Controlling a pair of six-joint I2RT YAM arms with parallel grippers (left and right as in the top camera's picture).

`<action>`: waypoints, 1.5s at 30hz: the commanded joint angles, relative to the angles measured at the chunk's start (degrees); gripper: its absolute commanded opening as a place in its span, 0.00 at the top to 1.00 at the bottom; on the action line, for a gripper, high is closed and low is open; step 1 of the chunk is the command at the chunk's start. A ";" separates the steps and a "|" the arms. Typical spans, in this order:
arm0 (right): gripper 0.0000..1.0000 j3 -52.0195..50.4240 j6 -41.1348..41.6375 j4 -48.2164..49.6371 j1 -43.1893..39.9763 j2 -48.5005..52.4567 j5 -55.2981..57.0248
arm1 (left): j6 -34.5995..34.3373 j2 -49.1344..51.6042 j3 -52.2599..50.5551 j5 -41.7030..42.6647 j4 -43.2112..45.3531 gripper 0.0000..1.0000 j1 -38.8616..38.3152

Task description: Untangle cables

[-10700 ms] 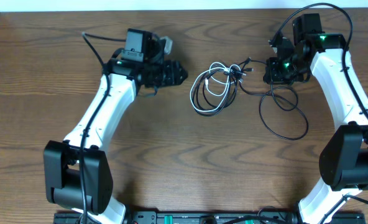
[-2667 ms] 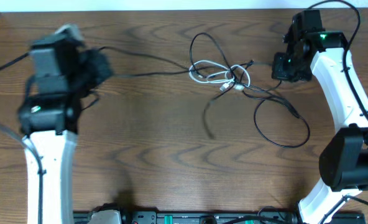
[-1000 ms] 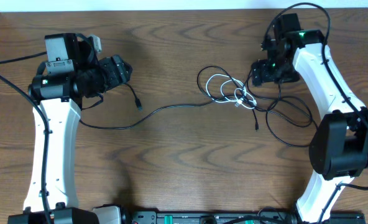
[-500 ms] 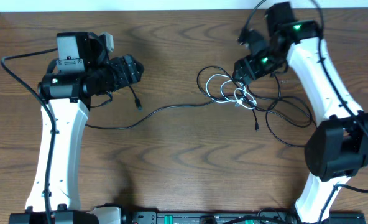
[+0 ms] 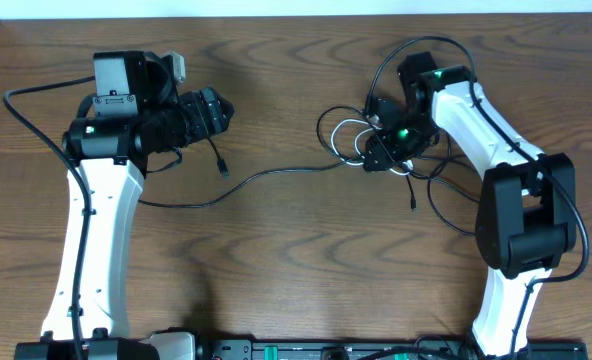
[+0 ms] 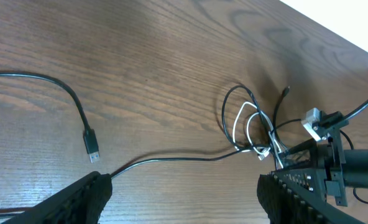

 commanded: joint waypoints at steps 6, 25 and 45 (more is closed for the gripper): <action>0.61 -0.09 -0.90 -0.17 2.32 6.23 -4.02 | -0.11 -1.01 0.57 0.76 -1.75 0.19 -0.07; 0.99 29.62 -12.07 -21.05 1.27 4.00 -27.93 | -0.07 -1.01 0.20 0.79 0.31 0.19 -1.81; 0.99 68.24 10.34 -22.88 -3.61 2.49 -19.96 | -1.31 3.58 0.15 0.79 9.88 0.09 -12.74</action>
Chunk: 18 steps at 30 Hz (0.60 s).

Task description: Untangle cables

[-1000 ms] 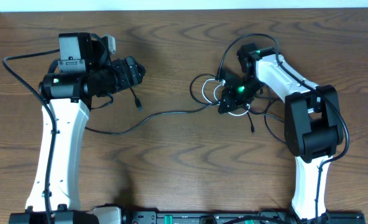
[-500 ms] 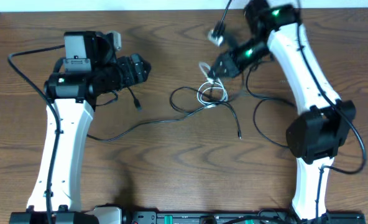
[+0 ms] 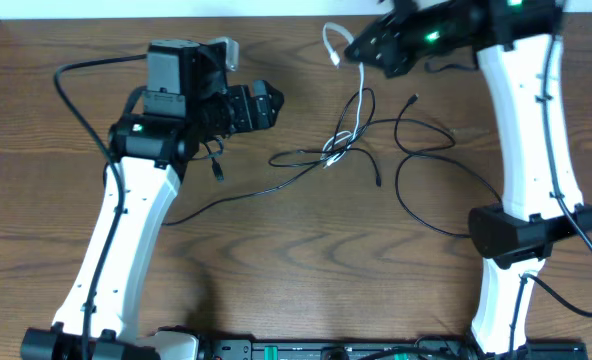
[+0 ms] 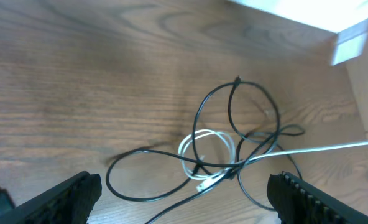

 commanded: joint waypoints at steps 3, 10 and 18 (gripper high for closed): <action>0.99 9.68 10.58 -0.59 -5.09 -1.03 1.75 | 2.91 4.70 0.17 1.27 -0.17 0.09 -2.80; 0.99 9.53 11.34 -5.97 -8.07 -0.79 2.54 | 14.91 10.64 0.17 8.68 1.60 0.11 -9.60; 0.99 7.48 9.66 -7.72 -7.89 -0.79 2.67 | 16.15 16.65 0.17 10.10 11.15 0.14 -17.68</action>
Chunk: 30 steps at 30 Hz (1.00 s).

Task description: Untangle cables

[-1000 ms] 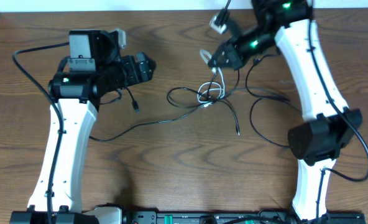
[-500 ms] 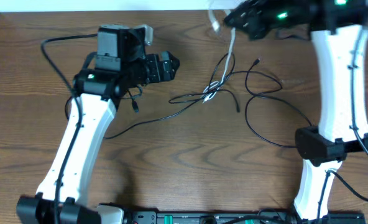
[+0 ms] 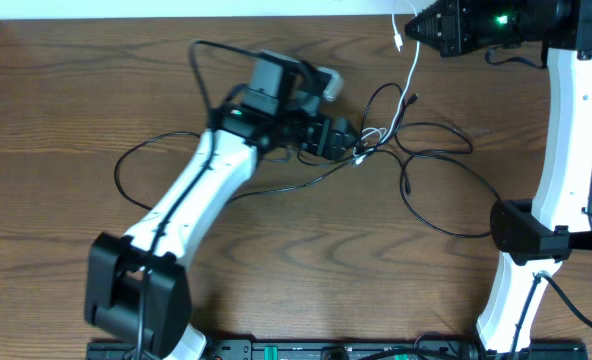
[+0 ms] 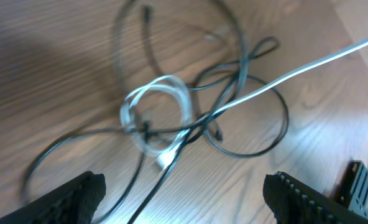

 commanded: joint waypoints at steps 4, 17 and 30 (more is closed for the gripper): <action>0.99 -0.20 -0.46 -0.28 0.24 -0.28 -0.44 | 2.16 4.74 0.17 0.52 5.03 0.21 -4.42; 0.99 -0.20 -2.84 -2.32 0.24 -0.28 -0.42 | 2.14 12.72 0.17 0.55 13.25 0.35 -6.45; 0.99 -0.20 -3.45 -2.56 0.24 -0.28 -0.42 | 2.14 16.85 0.13 -1.77 15.08 0.67 -9.49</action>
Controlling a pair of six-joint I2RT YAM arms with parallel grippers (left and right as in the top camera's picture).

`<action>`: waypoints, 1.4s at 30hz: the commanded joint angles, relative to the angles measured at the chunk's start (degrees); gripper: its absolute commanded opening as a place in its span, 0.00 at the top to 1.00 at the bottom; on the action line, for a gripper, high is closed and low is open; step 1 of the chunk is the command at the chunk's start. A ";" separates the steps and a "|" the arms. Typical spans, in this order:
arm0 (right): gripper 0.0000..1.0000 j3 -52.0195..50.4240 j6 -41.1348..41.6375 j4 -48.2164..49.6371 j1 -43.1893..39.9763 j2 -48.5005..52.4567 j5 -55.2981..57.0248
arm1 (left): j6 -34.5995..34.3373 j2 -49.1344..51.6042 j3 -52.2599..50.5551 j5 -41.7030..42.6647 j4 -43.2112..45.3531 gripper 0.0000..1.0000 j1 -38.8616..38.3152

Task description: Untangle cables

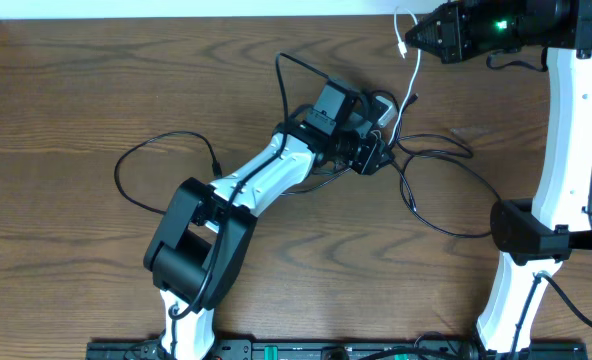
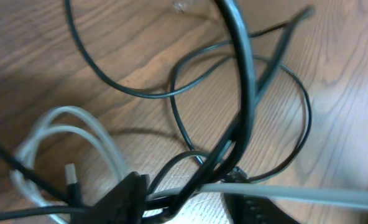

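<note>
A knot of black cables [image 1: 436,215] and one white cable [image 1: 413,80] lies at the table's back middle. My right gripper [image 1: 416,35] is raised near the back edge, shut on the white cable's end, and the cable runs taut down to the knot. My left gripper [image 1: 374,152] is down in the knot. In the left wrist view its fingers [image 2: 129,198] stand half-narrowed with a gap left, and the black strands [image 2: 243,93] and the white cable [image 2: 296,194] cross between them. A white coil [image 2: 78,124] lies to the left.
A long black cable loop [image 1: 126,165] trails off left of the left arm. Another black loop [image 1: 446,230] lies right of the knot, near the right arm's column [image 1: 536,230]. The table's back edge [image 1: 226,14] is close behind the right gripper.
My left gripper has moved a little to the right, down into the knot, and its jaws stand closer together around the strands. The right gripper still holds the white cable end at the back.
First my right gripper was down on the tangle at the right and my left was open far to the left. Then the right held the white end up at the back edge, with the tangle shifted toward the centre. The left came nearer at each moment and now straddles the knot.
</note>
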 commanded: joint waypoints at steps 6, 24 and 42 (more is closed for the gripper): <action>0.99 0.00 -0.72 -0.09 0.24 -0.28 2.69 | -0.35 1.60 0.13 -1.53 -1.03 0.92 -0.85; 0.99 -14.16 15.61 7.10 -6.84 -0.26 33.77 | -5.01 -12.04 0.15 0.85 -13.49 0.92 4.90; 0.77 -39.67 18.27 17.31 -15.89 -0.26 43.45 | -7.41 -12.02 0.00 -11.50 -25.09 0.66 4.83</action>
